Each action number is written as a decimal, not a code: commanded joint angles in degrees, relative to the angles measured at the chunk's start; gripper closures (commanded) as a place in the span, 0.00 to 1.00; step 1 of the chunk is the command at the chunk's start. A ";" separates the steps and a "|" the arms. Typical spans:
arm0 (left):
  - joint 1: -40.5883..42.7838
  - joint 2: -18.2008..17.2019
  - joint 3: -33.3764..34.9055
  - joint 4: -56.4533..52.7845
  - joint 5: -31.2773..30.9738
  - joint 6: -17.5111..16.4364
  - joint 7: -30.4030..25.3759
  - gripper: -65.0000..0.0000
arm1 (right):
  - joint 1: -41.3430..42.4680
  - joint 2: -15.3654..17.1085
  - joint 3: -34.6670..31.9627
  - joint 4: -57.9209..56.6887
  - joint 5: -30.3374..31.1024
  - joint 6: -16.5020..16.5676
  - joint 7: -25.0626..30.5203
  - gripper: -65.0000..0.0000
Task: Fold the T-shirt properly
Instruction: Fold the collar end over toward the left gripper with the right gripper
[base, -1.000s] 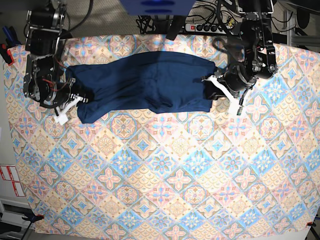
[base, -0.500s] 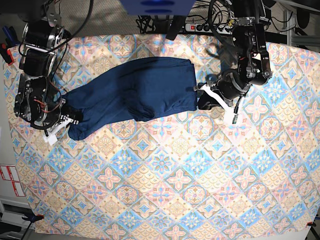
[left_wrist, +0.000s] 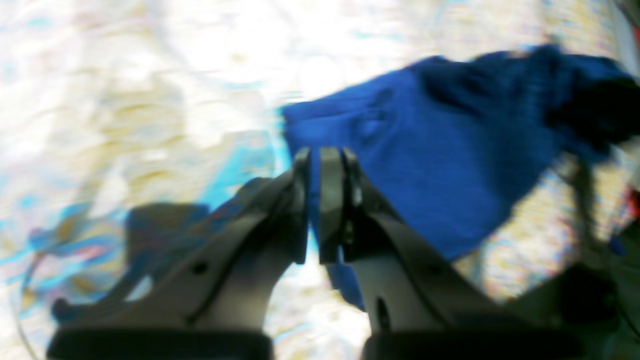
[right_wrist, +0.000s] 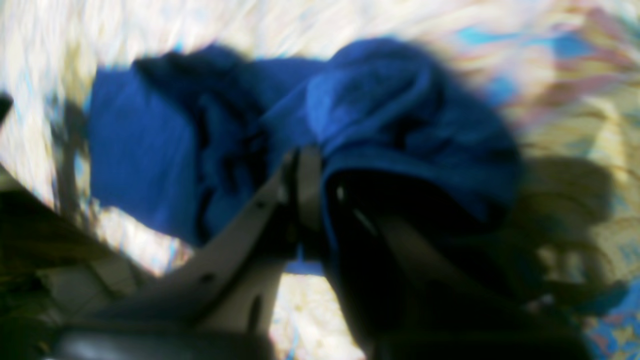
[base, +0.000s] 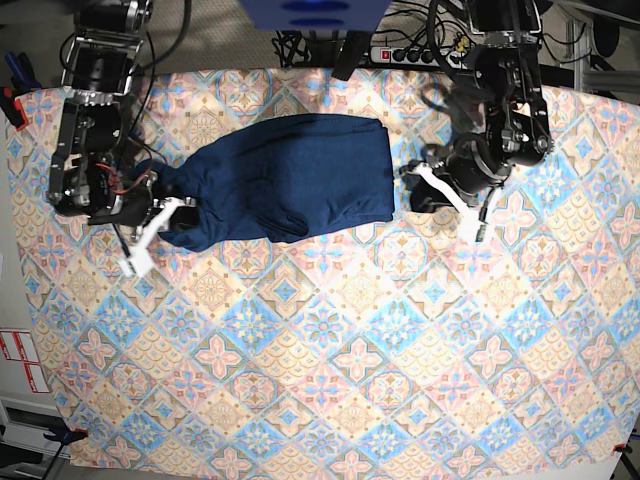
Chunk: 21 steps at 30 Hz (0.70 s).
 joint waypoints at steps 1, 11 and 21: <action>-0.49 0.08 0.11 1.12 -1.18 -0.39 -0.84 0.96 | 0.67 0.53 -1.69 3.07 1.56 0.41 0.74 0.99; 0.12 -0.01 0.11 0.86 -0.83 -0.39 -0.84 0.96 | 1.02 -0.79 -9.25 9.75 10.09 0.50 0.92 0.99; 0.21 -0.01 0.02 1.03 -0.74 -0.39 -0.84 0.96 | 1.90 -6.68 -18.39 12.91 10.18 0.50 0.92 0.99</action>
